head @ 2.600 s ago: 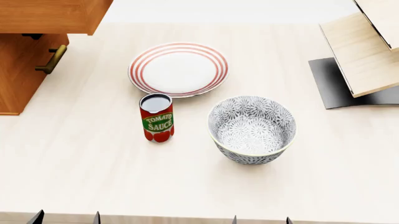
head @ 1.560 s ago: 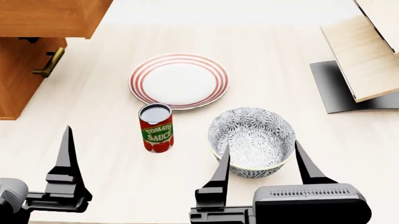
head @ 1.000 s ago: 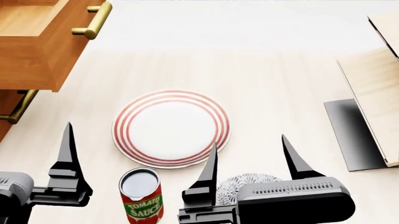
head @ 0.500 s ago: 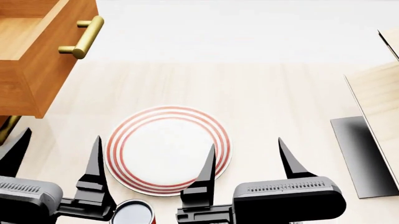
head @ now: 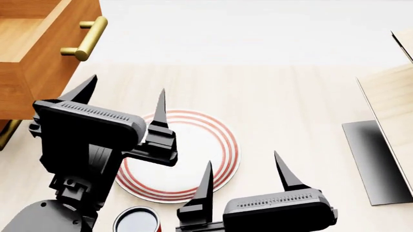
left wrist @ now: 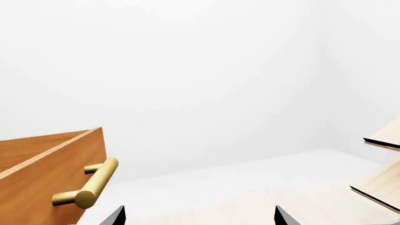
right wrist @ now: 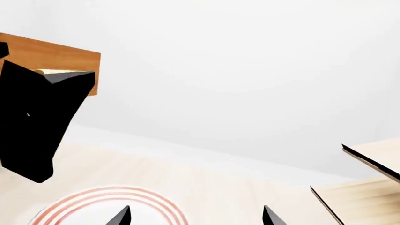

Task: Close the top drawer of the cabinet.

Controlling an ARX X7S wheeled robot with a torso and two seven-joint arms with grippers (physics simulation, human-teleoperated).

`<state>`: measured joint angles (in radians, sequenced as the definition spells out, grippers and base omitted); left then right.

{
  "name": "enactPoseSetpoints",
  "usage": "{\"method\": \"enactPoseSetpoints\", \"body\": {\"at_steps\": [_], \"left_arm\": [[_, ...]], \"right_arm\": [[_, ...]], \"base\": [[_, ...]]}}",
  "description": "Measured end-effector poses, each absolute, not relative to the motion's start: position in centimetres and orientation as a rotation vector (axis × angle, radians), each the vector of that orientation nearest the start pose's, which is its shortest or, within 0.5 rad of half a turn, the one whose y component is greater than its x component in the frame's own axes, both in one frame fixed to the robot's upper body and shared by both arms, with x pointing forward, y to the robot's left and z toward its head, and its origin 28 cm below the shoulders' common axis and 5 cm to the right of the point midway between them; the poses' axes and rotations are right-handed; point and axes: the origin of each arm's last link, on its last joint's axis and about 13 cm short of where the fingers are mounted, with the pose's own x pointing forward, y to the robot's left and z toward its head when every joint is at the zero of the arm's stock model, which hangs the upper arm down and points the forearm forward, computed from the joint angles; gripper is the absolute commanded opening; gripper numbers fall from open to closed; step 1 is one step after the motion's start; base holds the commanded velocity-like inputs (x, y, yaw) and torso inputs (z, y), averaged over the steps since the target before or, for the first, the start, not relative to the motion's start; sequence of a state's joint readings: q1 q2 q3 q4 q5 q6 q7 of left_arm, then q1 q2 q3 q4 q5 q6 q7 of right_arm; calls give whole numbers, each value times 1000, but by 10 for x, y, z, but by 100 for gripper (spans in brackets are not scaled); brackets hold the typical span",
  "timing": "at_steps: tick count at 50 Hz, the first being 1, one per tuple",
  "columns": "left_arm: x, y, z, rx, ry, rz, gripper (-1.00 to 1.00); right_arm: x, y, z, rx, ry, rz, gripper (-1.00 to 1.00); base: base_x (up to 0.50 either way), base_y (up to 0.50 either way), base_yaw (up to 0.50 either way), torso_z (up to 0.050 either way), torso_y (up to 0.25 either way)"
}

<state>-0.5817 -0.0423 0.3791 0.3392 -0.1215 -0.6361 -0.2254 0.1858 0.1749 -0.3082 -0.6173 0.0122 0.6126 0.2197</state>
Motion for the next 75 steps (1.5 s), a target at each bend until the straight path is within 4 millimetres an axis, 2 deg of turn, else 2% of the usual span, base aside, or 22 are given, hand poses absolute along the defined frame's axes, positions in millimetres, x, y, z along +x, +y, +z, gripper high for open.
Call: {"method": "enactPoseSetpoints", "body": {"at_steps": [6,12,27,34,39,45,52,63,75], "left_arm": [[308,132,199,112,-267,-151,100],[327,139,211,131,-269,-95,100],[363,171,211,154,-219,84,100],[377,195,207,219,-198,241,100],[391,240,203,222,-158,379,100],[395,278,198,207,-118,484,100],[395,301,195,195,-92,550,100],[395,315,191,190,-76,593,100],[397,317,188,203,-76,607,100]], "right_arm": [[216,-65,124,-188,-172,96,100],[217,-62,117,-201,-161,109,100],[216,-55,110,-220,-144,131,100],[216,-53,110,-224,-146,137,100],[216,-48,111,-224,-146,146,100],[217,-45,113,-223,-146,153,100],[216,-43,115,-224,-147,158,100],[216,-42,114,-224,-144,163,100],[217,-42,111,-223,-138,166,100]], "base": [[0,0,0,0,0],[0,0,0,0,0],[0,0,0,0,0],[7,0,-2,0,0],[3,0,0,0,0],[0,0,0,0,0],[0,0,0,0,0],[0,0,0,0,0],[0,0,0,0,0]]}}
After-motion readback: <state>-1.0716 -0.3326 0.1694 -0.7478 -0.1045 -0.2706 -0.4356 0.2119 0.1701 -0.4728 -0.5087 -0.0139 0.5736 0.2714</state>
